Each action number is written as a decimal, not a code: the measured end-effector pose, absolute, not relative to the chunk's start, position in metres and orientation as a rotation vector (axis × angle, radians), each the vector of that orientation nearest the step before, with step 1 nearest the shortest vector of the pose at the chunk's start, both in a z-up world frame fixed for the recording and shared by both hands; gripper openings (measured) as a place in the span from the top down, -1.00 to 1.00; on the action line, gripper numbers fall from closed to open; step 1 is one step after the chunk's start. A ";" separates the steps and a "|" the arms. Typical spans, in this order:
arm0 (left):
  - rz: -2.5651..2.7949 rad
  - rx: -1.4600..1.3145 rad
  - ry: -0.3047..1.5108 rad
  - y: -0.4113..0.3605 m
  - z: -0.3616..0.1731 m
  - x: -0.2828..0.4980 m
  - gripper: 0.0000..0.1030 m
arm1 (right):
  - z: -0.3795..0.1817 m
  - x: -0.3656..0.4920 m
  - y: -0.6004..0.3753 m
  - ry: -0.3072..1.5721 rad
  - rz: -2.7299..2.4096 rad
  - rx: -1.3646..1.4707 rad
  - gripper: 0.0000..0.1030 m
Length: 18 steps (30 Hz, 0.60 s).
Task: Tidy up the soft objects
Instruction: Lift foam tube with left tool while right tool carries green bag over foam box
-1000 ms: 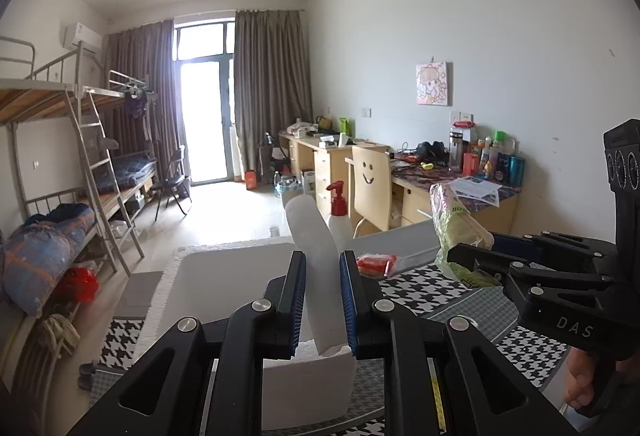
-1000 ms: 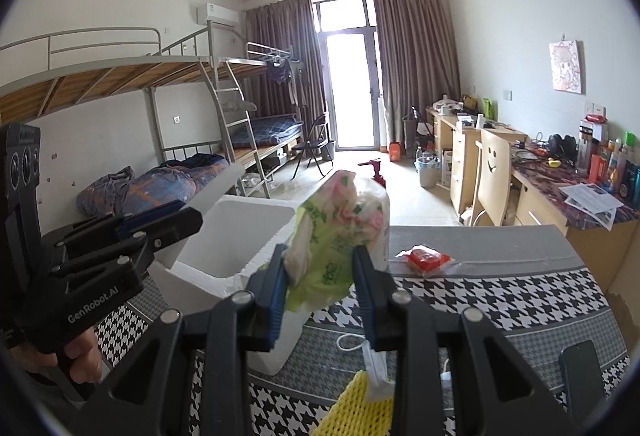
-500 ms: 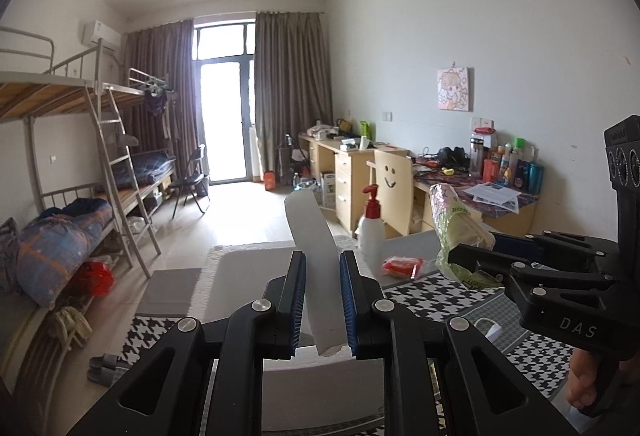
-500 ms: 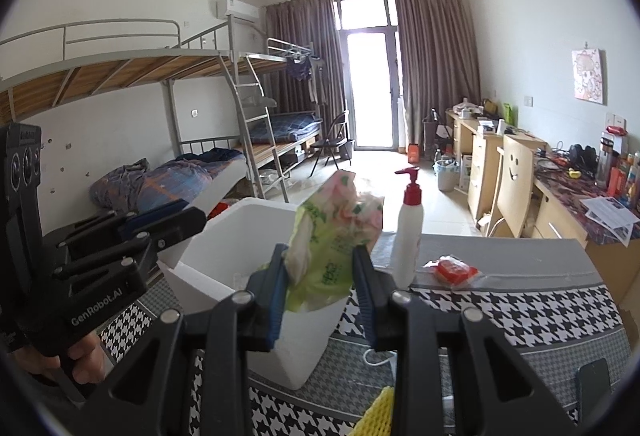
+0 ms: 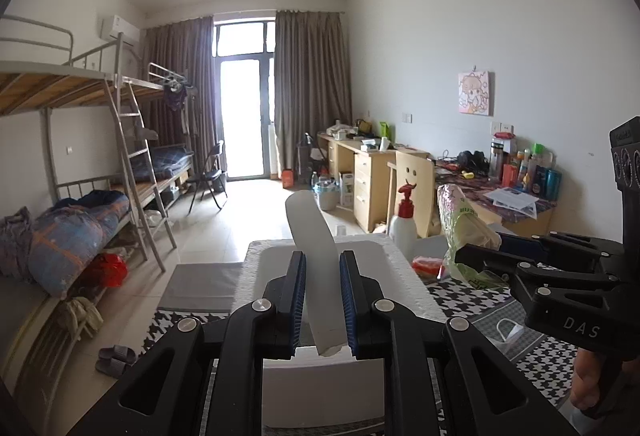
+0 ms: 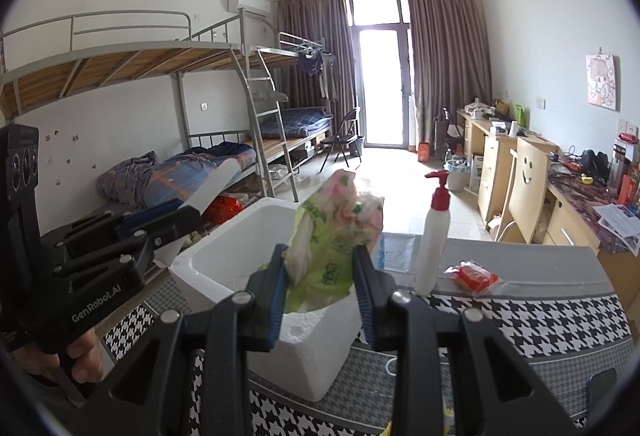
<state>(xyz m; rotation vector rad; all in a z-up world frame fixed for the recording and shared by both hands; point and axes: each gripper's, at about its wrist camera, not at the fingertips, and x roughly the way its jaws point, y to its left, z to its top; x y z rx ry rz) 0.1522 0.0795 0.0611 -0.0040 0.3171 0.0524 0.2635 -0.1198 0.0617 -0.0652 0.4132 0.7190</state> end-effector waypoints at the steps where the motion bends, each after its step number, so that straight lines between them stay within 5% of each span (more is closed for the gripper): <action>1: 0.054 -0.006 0.316 0.081 0.061 0.152 0.64 | 0.062 0.264 -0.118 0.414 0.722 -0.067 0.30; 18: 0.129 -0.040 0.309 0.111 0.054 0.147 0.64 | 0.058 0.272 -0.083 0.445 0.743 -0.107 0.30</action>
